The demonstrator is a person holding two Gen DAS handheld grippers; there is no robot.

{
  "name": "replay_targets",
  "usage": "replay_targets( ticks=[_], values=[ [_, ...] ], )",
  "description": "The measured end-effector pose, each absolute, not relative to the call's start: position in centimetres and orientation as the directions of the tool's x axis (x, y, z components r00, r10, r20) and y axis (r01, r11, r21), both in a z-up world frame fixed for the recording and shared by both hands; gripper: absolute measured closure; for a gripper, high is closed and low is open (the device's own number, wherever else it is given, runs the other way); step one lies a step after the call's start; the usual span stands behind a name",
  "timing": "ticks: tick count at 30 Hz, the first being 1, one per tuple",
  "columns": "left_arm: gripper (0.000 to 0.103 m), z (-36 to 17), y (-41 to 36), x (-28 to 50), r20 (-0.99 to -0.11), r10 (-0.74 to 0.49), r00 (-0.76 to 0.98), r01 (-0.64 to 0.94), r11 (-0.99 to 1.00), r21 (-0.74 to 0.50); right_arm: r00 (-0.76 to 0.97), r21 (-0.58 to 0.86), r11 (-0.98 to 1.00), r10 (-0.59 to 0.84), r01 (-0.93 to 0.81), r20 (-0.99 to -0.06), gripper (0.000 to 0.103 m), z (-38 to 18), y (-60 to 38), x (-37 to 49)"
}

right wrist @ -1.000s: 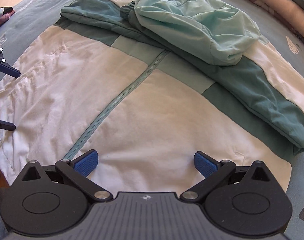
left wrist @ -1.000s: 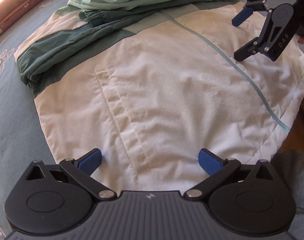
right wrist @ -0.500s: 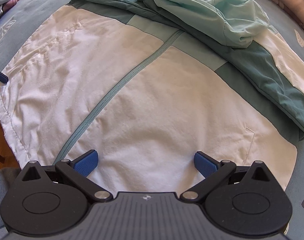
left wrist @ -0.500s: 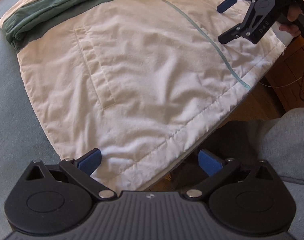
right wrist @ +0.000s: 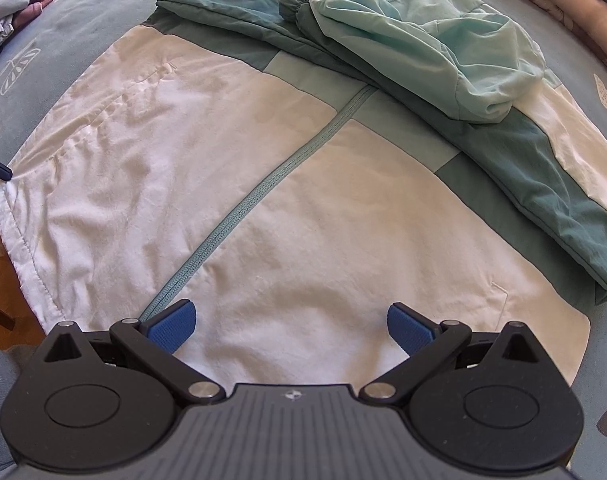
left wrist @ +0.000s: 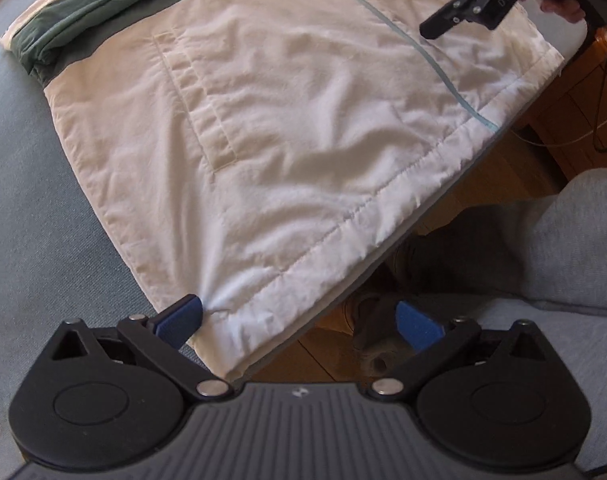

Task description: Fold clothes

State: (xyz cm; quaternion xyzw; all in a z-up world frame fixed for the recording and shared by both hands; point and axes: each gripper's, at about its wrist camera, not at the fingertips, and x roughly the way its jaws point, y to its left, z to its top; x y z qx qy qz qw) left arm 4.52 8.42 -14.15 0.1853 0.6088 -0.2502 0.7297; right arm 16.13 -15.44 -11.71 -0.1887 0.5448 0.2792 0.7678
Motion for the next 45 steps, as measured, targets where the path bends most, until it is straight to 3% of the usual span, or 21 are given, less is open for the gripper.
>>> replay_targets(
  ticks=[6, 10, 15, 21, 33, 45],
  values=[
    [0.001, -13.9, 9.2, 6.5, -0.984, -0.151, 0.091, 0.555, 0.828, -0.076, 0.257, 0.006, 0.77, 0.22, -0.637, -0.941, 0.0, -11.6, -15.4, 16.3],
    [0.001, -13.2, 7.9, 6.2, -0.97, -0.112, 0.217, 0.684, 0.726, 0.069, 0.287, -0.024, 0.743, 0.228, -0.669, -0.93, 0.0, -11.1, -14.9, 15.7],
    [0.001, -14.1, 4.8, 2.9, -0.904, -0.165, 0.396, 0.856, 0.423, 0.297, 0.291, -0.037, 0.7, 0.247, -0.713, -0.924, 0.0, -11.0, -14.0, 15.0],
    [0.001, -15.2, 0.9, 1.9, -0.86, -0.28, 0.426, 0.896, 0.259, 0.359, 0.299, -0.031, 0.712, 0.254, -0.702, -0.92, 0.0, -10.9, -14.0, 15.3],
    [0.001, -16.9, -1.6, 2.0, -0.852, -0.277, 0.445, 0.89, 0.247, 0.384, 0.335, -0.068, 0.694, 0.257, -0.717, -0.906, 0.0, -10.3, -14.1, 14.7],
    [0.001, -14.5, 0.3, 1.6, -0.79, -0.306, 0.532, 0.838, 0.32, 0.441, 0.309, -0.105, 0.484, 0.364, -0.869, -0.879, 0.0, -9.4, -11.6, 10.6]
  ],
)
